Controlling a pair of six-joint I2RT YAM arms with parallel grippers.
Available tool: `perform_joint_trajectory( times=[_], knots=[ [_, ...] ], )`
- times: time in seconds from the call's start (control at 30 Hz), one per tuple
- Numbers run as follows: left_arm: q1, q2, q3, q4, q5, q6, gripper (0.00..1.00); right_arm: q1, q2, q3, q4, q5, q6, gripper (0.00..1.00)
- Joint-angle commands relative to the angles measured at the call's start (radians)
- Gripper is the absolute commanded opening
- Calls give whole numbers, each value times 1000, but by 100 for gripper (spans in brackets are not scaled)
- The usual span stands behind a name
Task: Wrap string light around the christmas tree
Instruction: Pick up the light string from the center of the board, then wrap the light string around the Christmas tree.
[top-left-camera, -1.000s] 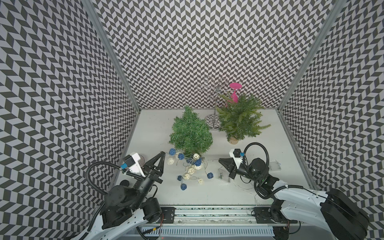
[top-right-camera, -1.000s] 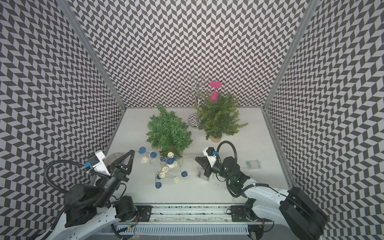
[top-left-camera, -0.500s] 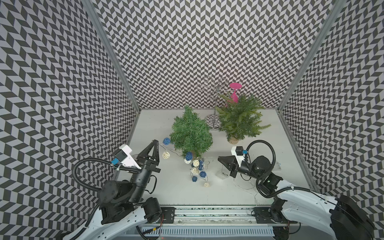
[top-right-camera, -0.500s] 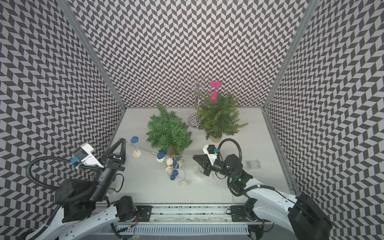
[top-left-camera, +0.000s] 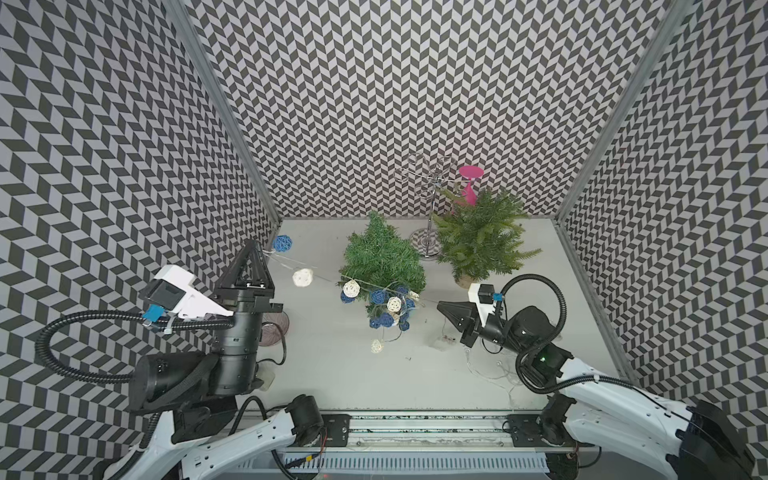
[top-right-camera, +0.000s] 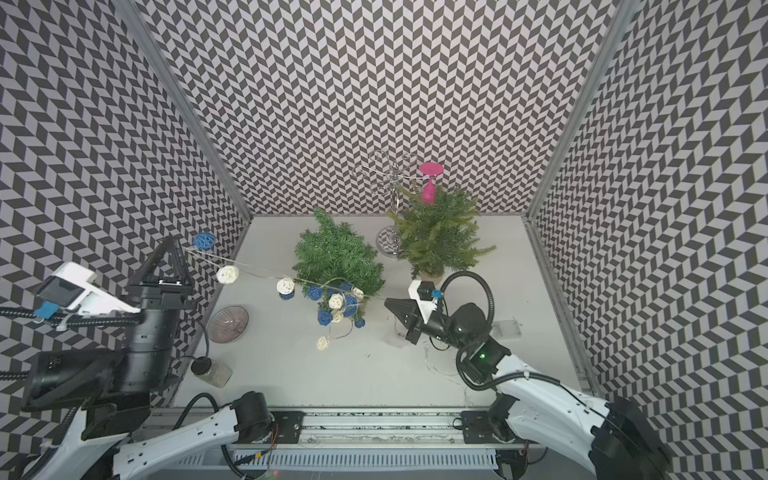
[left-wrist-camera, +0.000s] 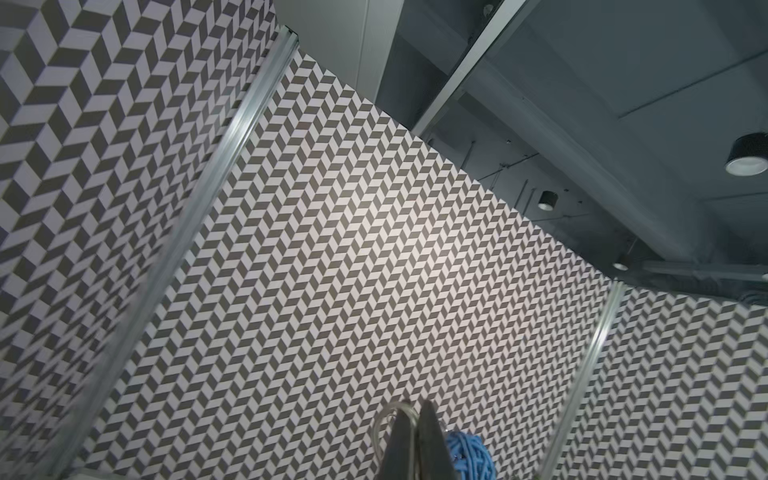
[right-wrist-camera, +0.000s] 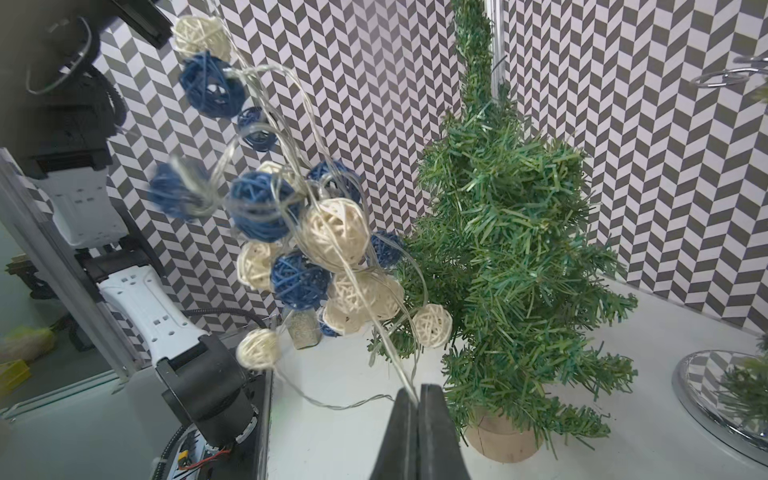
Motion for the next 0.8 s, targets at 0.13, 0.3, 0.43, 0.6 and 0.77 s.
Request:
perform_joint_trajectory(
  times=[0.13,0.3,0.43,0.6,0.77],
  knots=[
    [2,-19,-36,98,-21,45,0,-6,45,-2,-84,12,-16,0],
    [2,-55,-122,-29,71,-111,0,-5,74,-56,-36,23,1,0],
    [2,-68,-226,-64,119,-198,0,-3,110,-94,4,11,4,6],
    [3,-3,-233,-74,149,-204,0,-3,135,-97,27,-1,-5,41],
    [8,52,-215,-78,198,-208,0,-3,88,-69,-2,14,-12,43]
  ],
)
